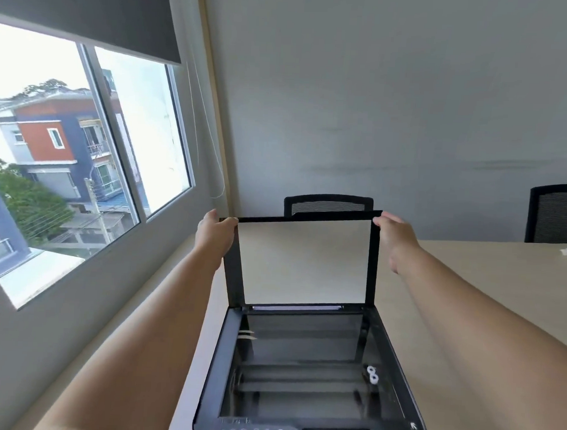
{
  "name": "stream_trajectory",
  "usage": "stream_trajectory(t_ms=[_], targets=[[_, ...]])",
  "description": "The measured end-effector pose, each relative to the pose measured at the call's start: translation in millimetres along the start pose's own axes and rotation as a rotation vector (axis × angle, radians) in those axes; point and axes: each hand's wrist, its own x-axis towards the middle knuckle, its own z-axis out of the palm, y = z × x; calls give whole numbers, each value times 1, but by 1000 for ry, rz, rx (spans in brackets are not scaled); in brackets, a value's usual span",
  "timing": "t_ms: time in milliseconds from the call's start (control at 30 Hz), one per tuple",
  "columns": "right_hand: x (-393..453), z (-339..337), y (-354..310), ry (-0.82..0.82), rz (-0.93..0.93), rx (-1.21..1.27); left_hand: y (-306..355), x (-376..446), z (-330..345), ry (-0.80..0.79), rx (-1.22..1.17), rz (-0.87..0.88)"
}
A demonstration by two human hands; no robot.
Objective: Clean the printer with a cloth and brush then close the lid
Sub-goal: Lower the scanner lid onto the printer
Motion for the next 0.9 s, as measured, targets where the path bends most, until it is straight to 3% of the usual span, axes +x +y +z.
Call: stream_trajectory(t_ms=[367,533,733,900], targets=[[22,11,0,0,-27,-13,-13,14,19,6,-30,-74],[13,-10,18,185,-77,121,-28,-8,8,182,-102,-48],[-18,-43,29,147,-12,194,-54,-55,-4,406,-263,-11],[-53,-65,41,74,60,150,-76,-82,-18,311,-503,-37]])
